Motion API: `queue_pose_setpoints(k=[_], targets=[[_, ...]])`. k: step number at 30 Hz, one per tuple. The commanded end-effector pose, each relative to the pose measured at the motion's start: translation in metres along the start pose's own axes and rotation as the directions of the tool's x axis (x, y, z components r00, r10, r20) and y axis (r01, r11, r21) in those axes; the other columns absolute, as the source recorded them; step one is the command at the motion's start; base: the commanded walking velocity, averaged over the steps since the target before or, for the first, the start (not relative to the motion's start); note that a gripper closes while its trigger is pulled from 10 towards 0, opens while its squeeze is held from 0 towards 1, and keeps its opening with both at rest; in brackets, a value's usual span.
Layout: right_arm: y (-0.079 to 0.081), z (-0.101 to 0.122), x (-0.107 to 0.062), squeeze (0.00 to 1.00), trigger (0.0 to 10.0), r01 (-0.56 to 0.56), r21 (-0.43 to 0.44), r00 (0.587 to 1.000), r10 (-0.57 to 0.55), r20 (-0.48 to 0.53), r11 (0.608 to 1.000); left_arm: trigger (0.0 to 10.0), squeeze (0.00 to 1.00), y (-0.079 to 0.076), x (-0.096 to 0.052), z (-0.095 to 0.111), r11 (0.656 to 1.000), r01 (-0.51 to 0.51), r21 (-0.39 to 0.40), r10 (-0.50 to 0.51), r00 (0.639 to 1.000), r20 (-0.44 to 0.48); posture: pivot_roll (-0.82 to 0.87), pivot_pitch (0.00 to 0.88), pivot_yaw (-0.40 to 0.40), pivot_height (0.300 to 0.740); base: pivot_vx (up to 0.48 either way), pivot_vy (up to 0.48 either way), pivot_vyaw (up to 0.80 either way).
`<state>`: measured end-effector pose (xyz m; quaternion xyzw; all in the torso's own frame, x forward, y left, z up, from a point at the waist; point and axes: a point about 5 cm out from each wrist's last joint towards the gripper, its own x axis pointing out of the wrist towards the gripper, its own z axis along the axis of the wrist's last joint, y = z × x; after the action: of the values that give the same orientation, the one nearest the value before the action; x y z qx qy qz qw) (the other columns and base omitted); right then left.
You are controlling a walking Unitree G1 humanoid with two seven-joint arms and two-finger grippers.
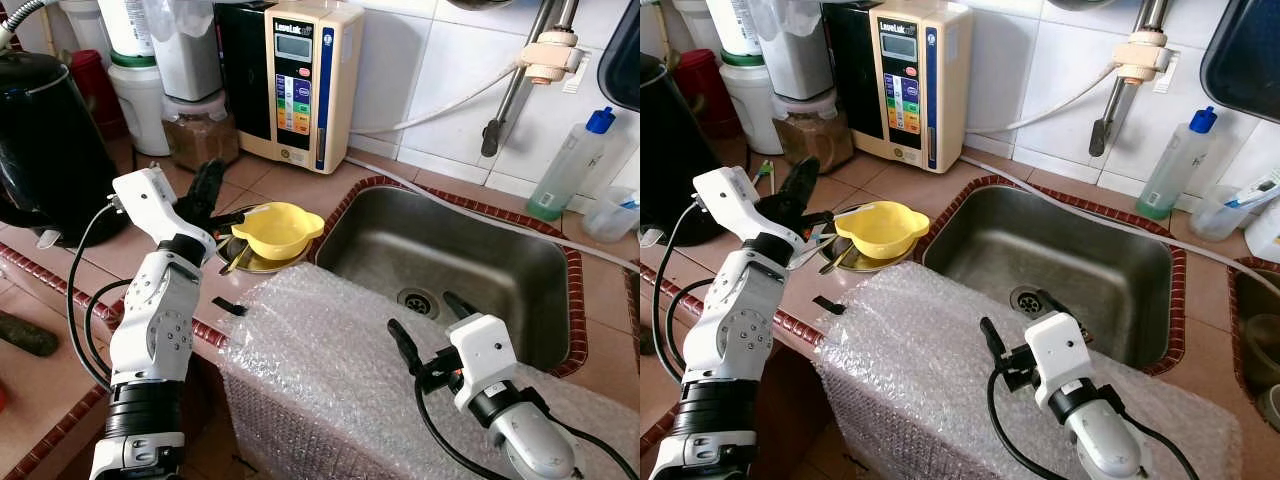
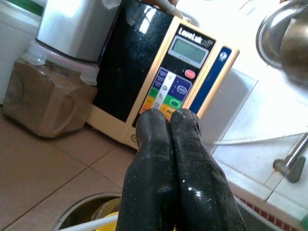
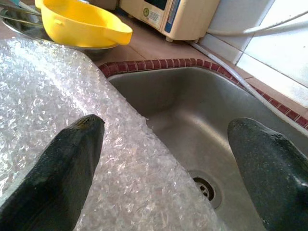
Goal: Kitchen organization
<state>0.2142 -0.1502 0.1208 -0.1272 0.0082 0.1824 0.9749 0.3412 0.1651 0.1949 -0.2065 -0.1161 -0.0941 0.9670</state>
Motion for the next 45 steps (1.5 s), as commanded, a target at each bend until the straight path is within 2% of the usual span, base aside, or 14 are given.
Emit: queue_pose_setpoints(k=[1, 3, 5, 9, 13, 16, 17, 21, 22, 28, 35, 39, 43, 45], targets=[[-0.001, -0.001, -0.001, 0.0, 10.0, 0.007, -0.008, 1.0, -0.007, -0.002, 1.0, 10.0, 1.0, 0.006, 0.001, -0.001, 0.999, -0.036, 0.016, 0.036, 0.999, -0.013, 0.07, 0.0, -0.008, 0.74, 0.0, 0.0, 0.0], [0.001, -0.001, -0.001, 0.0, 10.0, 0.005, -0.013, 1.0, -0.005, -0.002, 1.0, 10.0, 1.0, 0.025, 0.001, -0.001, 0.984, -0.177, 0.024, 0.178, 0.984, -0.008, 0.06, 0.0, -0.005, 0.74, 0.0, 0.0, 0.0], [0.001, -0.001, -0.001, 0.0, 10.0, 0.003, -0.015, 1.0, -0.003, -0.002, 1.0, 10.0, 1.0, 0.033, 0.001, -0.002, 0.972, -0.234, 0.008, 0.234, 0.972, -0.018, 0.06, 0.0, -0.003, 0.74, 0.0, 0.0, 0.0], [0.004, -0.001, -0.002, 0.0, 10.0, -0.001, -0.011, 1.0, 0.001, -0.001, 1.0, 10.0, 1.0, 0.046, -0.001, -0.004, 0.95, -0.313, 0.014, 0.313, 0.949, -0.026, 0.06, 0.0, 0.001, 0.74, 0.0, 0.0, 0.0], [0.012, 0.002, -0.004, 0.0, 10.0, -0.06, 0.02, 0.998, 0.06, 0.015, 0.998, 10.0, 1.0, 0.06, -0.004, -0.01, 0.932, -0.362, 0.02, 0.362, 0.93, -0.055, 0.06, 0.0, 0.008, 0.74, 0.0, 0.0, 0.0], [0.016, 0.003, -0.004, 0.0, 10.0, -0.086, 0.015, 0.996, 0.086, 0.015, 0.996, 10.0, 1.0, 0.065, -0.005, -0.014, 0.926, -0.378, 0.0, 0.377, 0.923, -0.082, 0.05, 0.0, 0.011, 0.74, 0.0, 0.0, 0.0], [0.019, 0.002, -0.005, 0.0, 10.0, -0.094, 0.012, 0.995, 0.094, 0.013, 0.995, 10.0, 1.0, 0.067, -0.006, -0.018, 0.923, -0.382, -0.035, 0.376, 0.919, -0.114, 0.06, 0.0, 0.014, 0.74, 0.0, 0.0, 0.0], [0.021, 0.0, -0.005, 0.0, 10.0, -0.093, 0.015, 0.996, 0.093, 0.01, 0.996, 10.0, 1.0, 0.066, -0.006, -0.023, 0.923, -0.368, -0.11, 0.351, 0.925, -0.146, 0.06, 0.0, 0.017, 0.74, 0.0, 0.0, 0.0], [0.022, -0.001, -0.005, 0.0, 10.0, -0.094, 0.017, 0.996, 0.094, 0.008, 0.995, 10.0, 1.0, 0.065, -0.006, -0.025, 0.921, -0.357, -0.157, 0.334, 0.93, -0.153, 0.06, 0.0, 0.019, 0.74, 0.0, 0.0, 0.0], [0.025, -0.001, -0.004, 0.0, 10.0, -0.101, 0.017, 0.995, 0.101, 0.009, 0.995, 10.0, 1.0, 0.067, -0.009, -0.03, 0.913, -0.333, -0.238, 0.299, 0.94, -0.167, 0.07, 0.0, 0.022, 0.74, 0.0, 0.0, 0.0], [0.026, -0.002, -0.004, 0.0, 10.0, -0.107, 0.013, 0.994, 0.107, 0.009, 0.994, 10.0, 1.0, 0.069, -0.014, -0.033, 0.943, -0.244, -0.226, 0.205, 0.961, -0.184, 0.07, 0.0, 0.026, 0.74, 0.0, 0.0, 0.0], [0.028, -0.002, -0.003, 0.0, 10.0, -0.108, 0.011, 0.994, 0.108, 0.009, 0.994, 10.0, 1.0, 0.062, -0.016, -0.038, 0.958, -0.163, -0.237, 0.114, 0.971, -0.21, 0.07, 0.0, 0.03, 0.74, 0.0, 0.0, 0.0], [0.028, -0.003, -0.004, 0.0, 10.0, -0.107, 0.011, 0.994, 0.106, 0.009, 0.994, 10.0, 1.0, 0.057, -0.016, -0.037, 0.965, -0.124, -0.231, 0.076, 0.975, -0.208, 0.07, 0.0, 0.029, 0.74, 0.0, 0.0, 0.0], [0.028, -0.003, -0.004, 0.0, 10.0, -0.107, 0.008, 0.994, 0.107, 0.008, 0.994, 10.0, 1.0, 0.051, -0.015, -0.033, 0.992, -0.033, -0.125, 0.007, 0.979, -0.202, 0.07, 0.0, 0.03, 0.74, 0.0, 0.0, 0.0]])
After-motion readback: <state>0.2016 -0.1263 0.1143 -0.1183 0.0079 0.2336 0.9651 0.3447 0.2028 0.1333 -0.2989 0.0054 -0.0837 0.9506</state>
